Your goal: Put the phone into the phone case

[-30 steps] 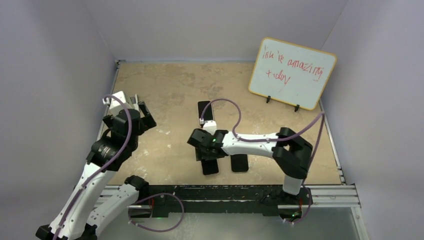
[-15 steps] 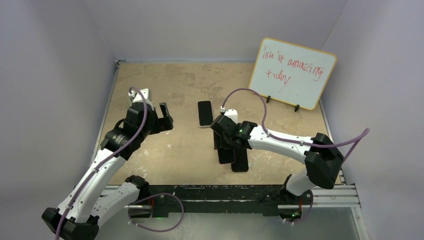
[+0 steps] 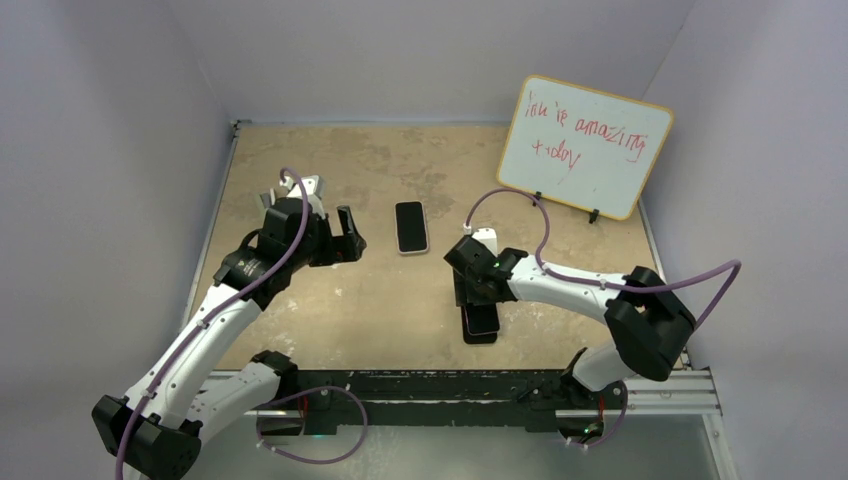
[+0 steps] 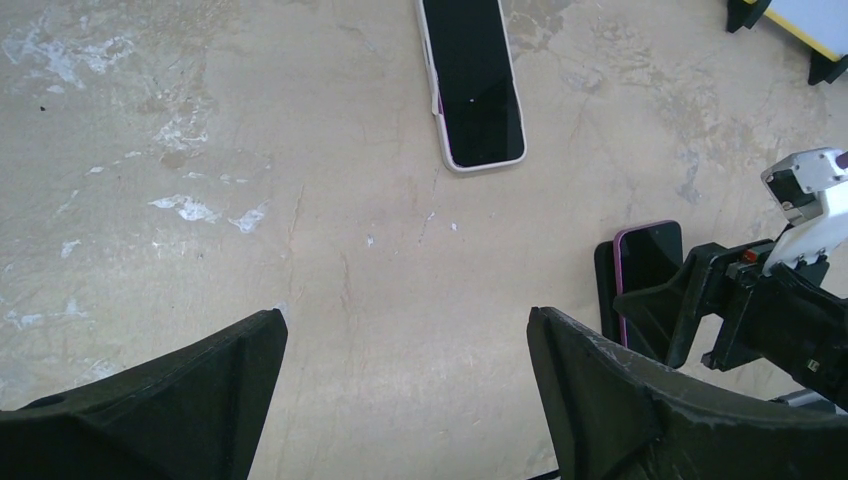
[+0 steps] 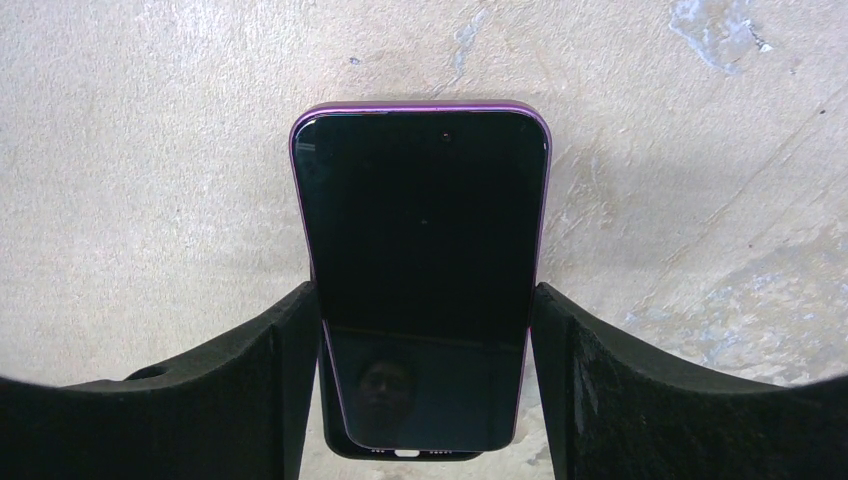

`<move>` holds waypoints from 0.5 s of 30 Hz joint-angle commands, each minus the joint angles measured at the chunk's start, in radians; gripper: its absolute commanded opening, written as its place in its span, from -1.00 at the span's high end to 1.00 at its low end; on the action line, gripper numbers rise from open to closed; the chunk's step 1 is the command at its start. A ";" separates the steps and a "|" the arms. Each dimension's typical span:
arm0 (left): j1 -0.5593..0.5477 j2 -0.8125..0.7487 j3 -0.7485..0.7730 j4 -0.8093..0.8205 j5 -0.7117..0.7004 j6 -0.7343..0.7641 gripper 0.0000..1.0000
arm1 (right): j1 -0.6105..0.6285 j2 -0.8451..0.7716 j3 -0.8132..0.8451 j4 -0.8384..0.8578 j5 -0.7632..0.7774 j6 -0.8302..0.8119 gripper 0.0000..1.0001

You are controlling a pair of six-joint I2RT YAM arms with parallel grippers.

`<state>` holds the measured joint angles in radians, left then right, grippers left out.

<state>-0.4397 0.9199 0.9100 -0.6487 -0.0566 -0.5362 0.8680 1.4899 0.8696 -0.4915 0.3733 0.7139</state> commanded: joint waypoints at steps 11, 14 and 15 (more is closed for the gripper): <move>0.000 -0.007 -0.029 0.053 0.033 -0.010 -0.89 | -0.002 -0.041 -0.041 0.023 -0.036 0.088 -0.10; 0.001 -0.006 -0.032 0.052 0.031 -0.010 -0.89 | -0.001 -0.039 -0.030 -0.005 -0.045 0.116 -0.26; 0.001 -0.005 -0.032 0.052 0.031 -0.010 -0.89 | -0.002 -0.036 -0.020 -0.025 -0.044 0.128 -0.33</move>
<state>-0.4397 0.9199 0.8845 -0.6350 -0.0330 -0.5388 0.8680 1.4811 0.8314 -0.4629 0.3401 0.7773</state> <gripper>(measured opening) 0.949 0.713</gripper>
